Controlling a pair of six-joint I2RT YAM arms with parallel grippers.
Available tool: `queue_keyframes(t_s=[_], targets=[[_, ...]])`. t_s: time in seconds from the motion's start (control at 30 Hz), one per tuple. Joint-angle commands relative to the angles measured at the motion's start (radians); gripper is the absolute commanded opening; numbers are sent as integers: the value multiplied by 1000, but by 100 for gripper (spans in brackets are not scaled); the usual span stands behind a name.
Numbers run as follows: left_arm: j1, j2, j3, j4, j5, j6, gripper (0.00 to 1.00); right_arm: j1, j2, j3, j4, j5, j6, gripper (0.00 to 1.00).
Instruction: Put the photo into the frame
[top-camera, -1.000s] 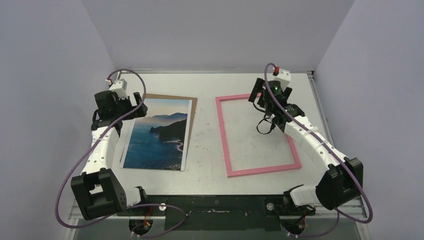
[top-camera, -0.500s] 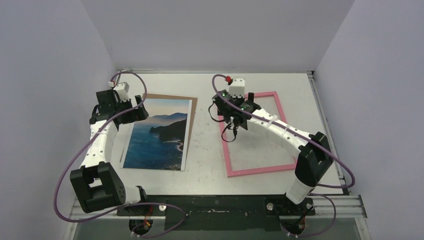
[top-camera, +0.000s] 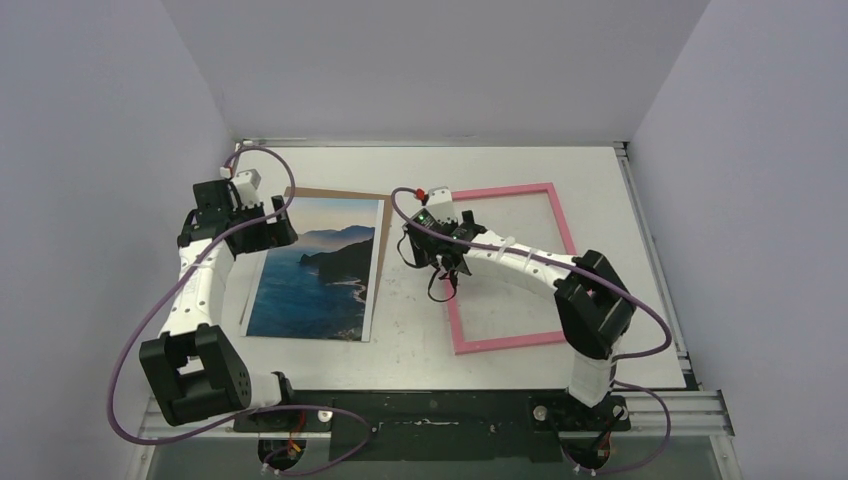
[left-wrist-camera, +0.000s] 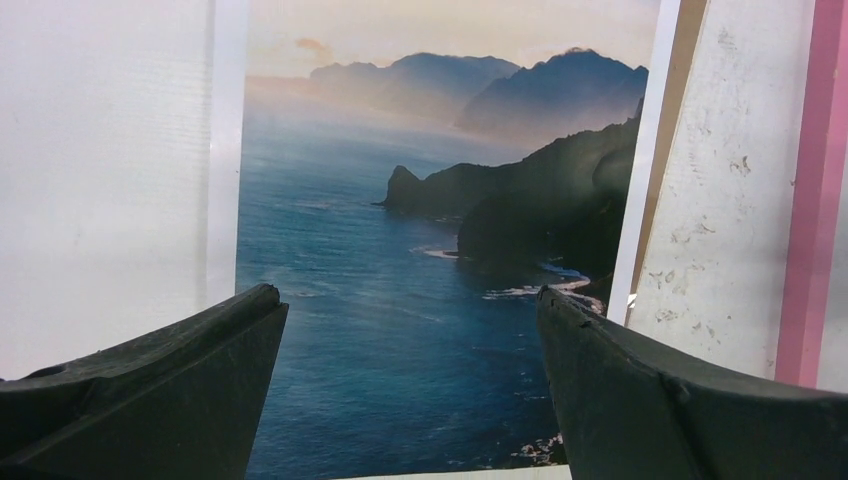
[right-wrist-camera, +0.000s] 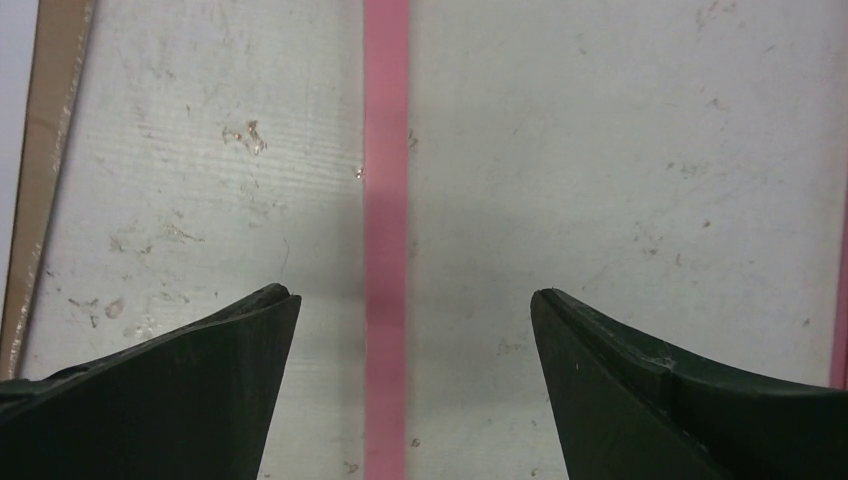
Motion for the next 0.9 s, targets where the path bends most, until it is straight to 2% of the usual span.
queue_keyframes(t_s=[0.0,0.4,0.57,0.6,0.73,0.77,0.87], targets=[[4,-33,37,-40,27,16,96,0,9,-53,116,-82,-22,90],[4,-65,23,-78,52,27,96,-10,108,-144,261,-132,-29,90],[3,-71,24,-102,60,34,96,-20,160,-134,243,-100,-30,97],[4,-69,25,-109,61,35,96,-23,171,-131,241,-105,-28,92],[4,-70,42,-136,59,34,96,-23,146,-169,290,-122,-14,80],[3,-72,43,-140,61,35,96,-23,143,-176,297,-122,-8,72],[3,-83,41,-150,71,35,96,-22,134,-166,292,-116,6,39]])
